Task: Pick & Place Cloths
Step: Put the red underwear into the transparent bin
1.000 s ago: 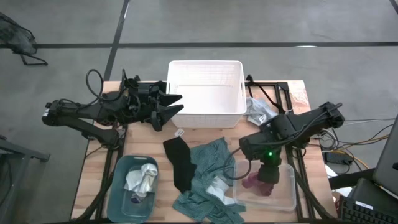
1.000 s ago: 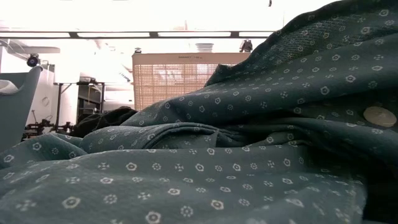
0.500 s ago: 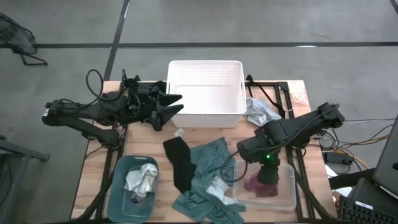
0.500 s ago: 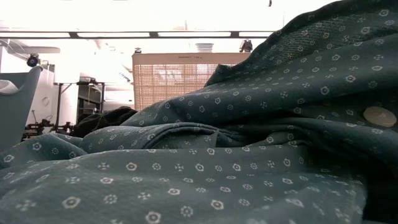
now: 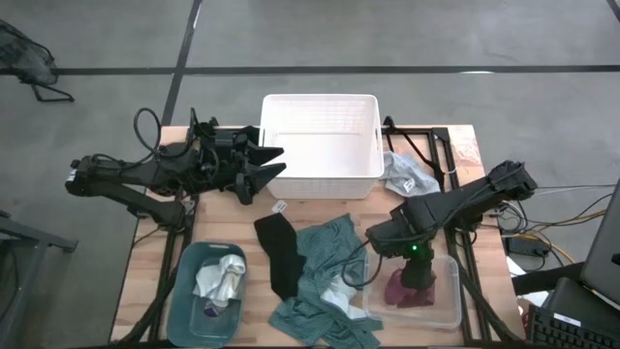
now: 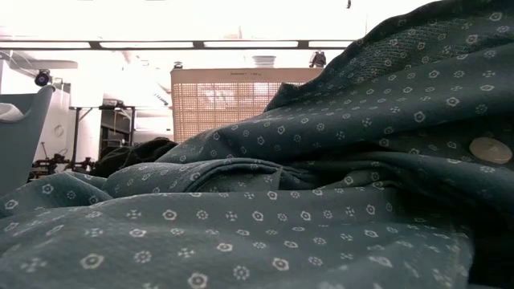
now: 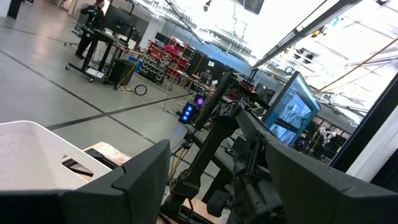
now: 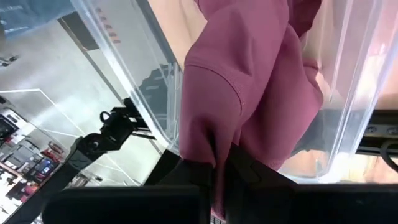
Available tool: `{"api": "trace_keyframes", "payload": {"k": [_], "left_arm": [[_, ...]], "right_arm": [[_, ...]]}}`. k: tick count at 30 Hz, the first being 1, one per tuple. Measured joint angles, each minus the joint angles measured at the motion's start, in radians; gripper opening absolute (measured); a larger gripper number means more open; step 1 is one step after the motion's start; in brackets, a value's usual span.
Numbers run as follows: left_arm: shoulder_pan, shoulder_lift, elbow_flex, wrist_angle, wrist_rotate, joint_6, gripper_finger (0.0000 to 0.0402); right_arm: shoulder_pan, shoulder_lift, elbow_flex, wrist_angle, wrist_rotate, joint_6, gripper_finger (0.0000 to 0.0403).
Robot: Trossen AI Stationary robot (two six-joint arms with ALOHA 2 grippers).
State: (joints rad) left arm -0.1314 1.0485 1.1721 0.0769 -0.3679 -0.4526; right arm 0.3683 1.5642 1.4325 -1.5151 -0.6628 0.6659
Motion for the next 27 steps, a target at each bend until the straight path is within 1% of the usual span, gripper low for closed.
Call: {"api": "trace_keyframes", "payload": {"k": [9, 25, 27], "left_arm": [[0.000, 0.000, 0.000, -0.006, 0.000, 0.000, 0.0271], [0.000, 0.000, 0.000, -0.005, 0.000, 0.005, 0.0271], [0.000, 0.000, 0.000, -0.005, 0.000, 0.004, 0.0271]], "right_arm": [[0.000, 0.000, -0.062, 0.015, 0.000, -0.035, 0.0009], [0.000, 0.000, -0.075, 0.075, 0.000, -0.038, 0.0009], [0.000, 0.000, -0.075, 0.093, -0.015, -0.036, 0.0009]]}}
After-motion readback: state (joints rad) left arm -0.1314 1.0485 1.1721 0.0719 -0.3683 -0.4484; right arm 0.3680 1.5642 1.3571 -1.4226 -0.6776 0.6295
